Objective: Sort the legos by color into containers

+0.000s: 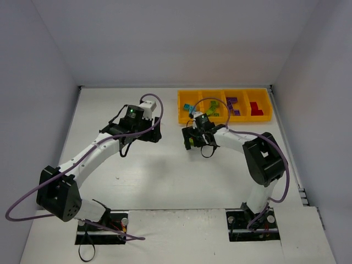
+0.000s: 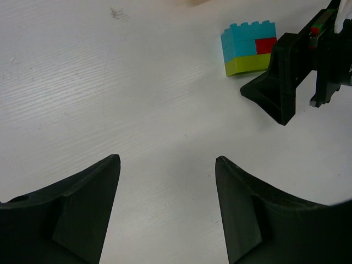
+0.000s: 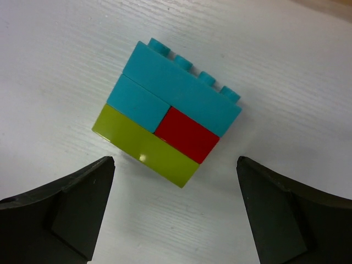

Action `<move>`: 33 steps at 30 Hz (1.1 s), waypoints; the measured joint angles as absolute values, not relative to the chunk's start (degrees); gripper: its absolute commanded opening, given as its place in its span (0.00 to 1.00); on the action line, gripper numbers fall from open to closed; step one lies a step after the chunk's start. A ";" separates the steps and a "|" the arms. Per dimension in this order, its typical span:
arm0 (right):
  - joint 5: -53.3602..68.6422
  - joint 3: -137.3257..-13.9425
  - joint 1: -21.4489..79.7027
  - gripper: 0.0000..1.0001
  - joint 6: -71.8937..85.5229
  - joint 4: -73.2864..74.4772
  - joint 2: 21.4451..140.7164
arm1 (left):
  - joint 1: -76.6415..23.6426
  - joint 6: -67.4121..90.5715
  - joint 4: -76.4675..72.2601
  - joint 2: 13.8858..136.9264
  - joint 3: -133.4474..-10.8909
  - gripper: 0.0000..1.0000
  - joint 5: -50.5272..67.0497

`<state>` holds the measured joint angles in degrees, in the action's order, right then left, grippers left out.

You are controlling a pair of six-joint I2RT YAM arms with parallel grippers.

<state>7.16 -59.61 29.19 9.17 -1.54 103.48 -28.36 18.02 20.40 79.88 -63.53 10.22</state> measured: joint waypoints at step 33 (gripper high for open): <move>-19.55 -71.79 38.94 0.82 45.91 7.66 112.38 | -26.22 17.30 22.26 78.83 -63.53 0.64 10.24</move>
<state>-19.55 -71.79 38.94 45.91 7.66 112.38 -26.22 17.30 22.26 78.83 -63.53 10.24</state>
